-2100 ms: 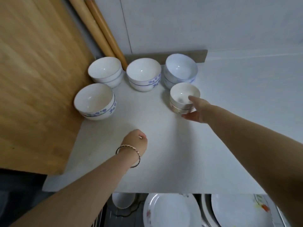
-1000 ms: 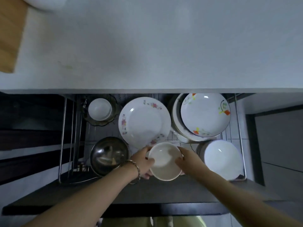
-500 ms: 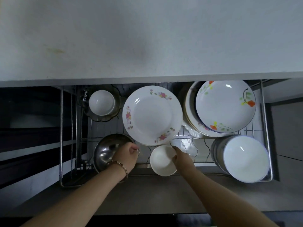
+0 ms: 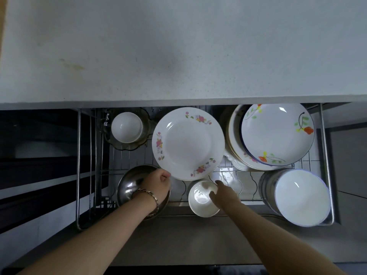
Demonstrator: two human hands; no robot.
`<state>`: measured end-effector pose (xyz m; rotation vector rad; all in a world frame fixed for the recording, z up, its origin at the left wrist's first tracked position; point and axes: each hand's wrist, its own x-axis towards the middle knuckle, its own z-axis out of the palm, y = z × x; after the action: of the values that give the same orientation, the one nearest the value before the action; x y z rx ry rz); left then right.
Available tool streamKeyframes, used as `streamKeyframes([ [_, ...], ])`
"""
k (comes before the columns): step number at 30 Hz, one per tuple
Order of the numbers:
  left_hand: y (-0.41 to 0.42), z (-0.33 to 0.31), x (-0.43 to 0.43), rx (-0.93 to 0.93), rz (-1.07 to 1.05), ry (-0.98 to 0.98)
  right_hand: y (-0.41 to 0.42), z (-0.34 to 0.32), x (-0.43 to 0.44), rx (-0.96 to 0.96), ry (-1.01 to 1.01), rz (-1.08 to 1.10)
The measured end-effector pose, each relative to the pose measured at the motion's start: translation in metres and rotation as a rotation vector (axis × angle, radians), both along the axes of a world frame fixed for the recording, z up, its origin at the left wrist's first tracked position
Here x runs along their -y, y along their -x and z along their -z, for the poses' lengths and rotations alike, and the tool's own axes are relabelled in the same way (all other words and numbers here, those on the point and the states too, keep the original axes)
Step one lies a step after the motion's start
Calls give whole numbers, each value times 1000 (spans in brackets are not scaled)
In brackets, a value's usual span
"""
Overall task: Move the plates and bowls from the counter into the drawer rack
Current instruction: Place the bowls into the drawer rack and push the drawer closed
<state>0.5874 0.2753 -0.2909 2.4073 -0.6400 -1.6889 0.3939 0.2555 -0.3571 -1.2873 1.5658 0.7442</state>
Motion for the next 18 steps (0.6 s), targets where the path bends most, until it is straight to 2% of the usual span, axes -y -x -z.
streamKeyframes([
  [13, 4, 1, -1, 6, -48, -22, -5, -2, -13, 141, 106, 156],
  [18, 3, 0, -6, 16, -104, 7, -16, 0, -22, 114, 134, 220],
])
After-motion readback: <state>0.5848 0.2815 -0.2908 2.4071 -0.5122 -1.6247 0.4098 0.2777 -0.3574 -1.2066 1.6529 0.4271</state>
